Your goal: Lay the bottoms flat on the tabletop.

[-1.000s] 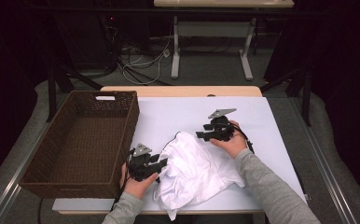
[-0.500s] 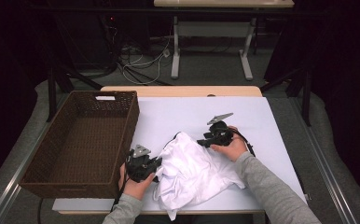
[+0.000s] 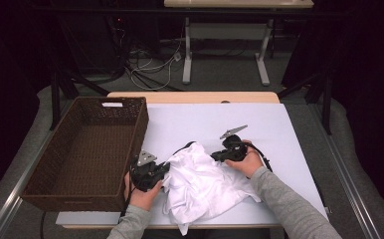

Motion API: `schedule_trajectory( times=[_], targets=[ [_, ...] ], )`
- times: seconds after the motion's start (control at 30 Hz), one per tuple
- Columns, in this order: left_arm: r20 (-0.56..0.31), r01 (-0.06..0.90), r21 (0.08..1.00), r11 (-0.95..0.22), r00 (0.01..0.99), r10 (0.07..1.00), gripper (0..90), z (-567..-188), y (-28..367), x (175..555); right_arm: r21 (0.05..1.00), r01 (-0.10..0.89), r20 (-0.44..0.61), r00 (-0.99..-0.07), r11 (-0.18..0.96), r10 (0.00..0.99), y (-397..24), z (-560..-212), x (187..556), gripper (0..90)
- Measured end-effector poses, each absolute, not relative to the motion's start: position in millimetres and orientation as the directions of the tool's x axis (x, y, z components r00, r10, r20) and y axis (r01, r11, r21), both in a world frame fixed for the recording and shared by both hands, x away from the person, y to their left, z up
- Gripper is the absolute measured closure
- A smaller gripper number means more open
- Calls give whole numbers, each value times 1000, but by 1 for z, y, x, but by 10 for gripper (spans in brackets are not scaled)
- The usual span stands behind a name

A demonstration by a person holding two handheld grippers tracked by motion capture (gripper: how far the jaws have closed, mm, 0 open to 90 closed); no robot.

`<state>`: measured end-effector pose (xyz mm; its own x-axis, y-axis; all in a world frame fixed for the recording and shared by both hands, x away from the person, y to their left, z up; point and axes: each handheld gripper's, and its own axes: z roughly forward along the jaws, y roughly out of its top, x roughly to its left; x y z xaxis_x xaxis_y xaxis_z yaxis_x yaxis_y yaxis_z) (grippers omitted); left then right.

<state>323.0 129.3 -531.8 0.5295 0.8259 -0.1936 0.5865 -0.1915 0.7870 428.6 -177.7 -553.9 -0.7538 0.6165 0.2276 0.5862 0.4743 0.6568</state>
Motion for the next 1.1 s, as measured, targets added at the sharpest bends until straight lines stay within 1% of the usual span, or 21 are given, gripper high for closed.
schedule_trajectory(
  times=[0.03, 0.07, 0.17, 0.37, 0.57, 0.63, 0.7, 0.8, 0.9, 1.0, 1.1],
  targets=[
    [-200, 586, 789, -183, 527, 826, 848, -532, 129, 323, 663, 587, 229, -750, 465, 621, -176, -554, 428, 887],
    [-201, 588, 788, -182, 525, 827, 848, -531, 129, 324, 650, 589, 217, -750, 481, 625, -177, -552, 428, 891],
    [-192, 582, 790, -193, 533, 824, 848, -530, 129, 325, 640, 601, 229, -744, 478, 628, -179, -550, 428, 896],
    [-185, 576, 791, -204, 544, 819, 847, -526, 129, 328, 689, 608, 235, -702, 395, 672, -198, -532, 426, 897],
    [-161, 559, 796, -231, 565, 809, 847, -522, 118, 336, 739, 615, 266, -640, 274, 721, -229, -513, 423, 898],
    [-132, 544, 799, -256, 574, 808, 847, -520, 114, 341, 758, 606, 269, -625, 239, 733, -238, -506, 420, 899],
    [-125, 534, 801, -269, 589, 799, 846, -517, 109, 346, 778, 593, 271, -613, 206, 742, -247, -499, 416, 899],
    [-100, 516, 804, -294, 606, 789, 846, -512, 101, 354, 812, 557, 250, -600, 173, 760, -259, -488, 408, 899],
    [-100, 499, 817, -289, 616, 781, 847, -505, 94, 363, 841, 522, 229, -582, 143, 780, -269, -476, 397, 899],
    [-85, 472, 832, -291, 628, 774, 846, -496, 87, 371, 871, 477, 201, -568, 120, 798, -276, -465, 387, 899],
    [-69, 451, 839, -304, 642, 764, 846, -490, 82, 377, 891, 436, 160, -567, 129, 808, -281, -457, 374, 899]
  ],
)
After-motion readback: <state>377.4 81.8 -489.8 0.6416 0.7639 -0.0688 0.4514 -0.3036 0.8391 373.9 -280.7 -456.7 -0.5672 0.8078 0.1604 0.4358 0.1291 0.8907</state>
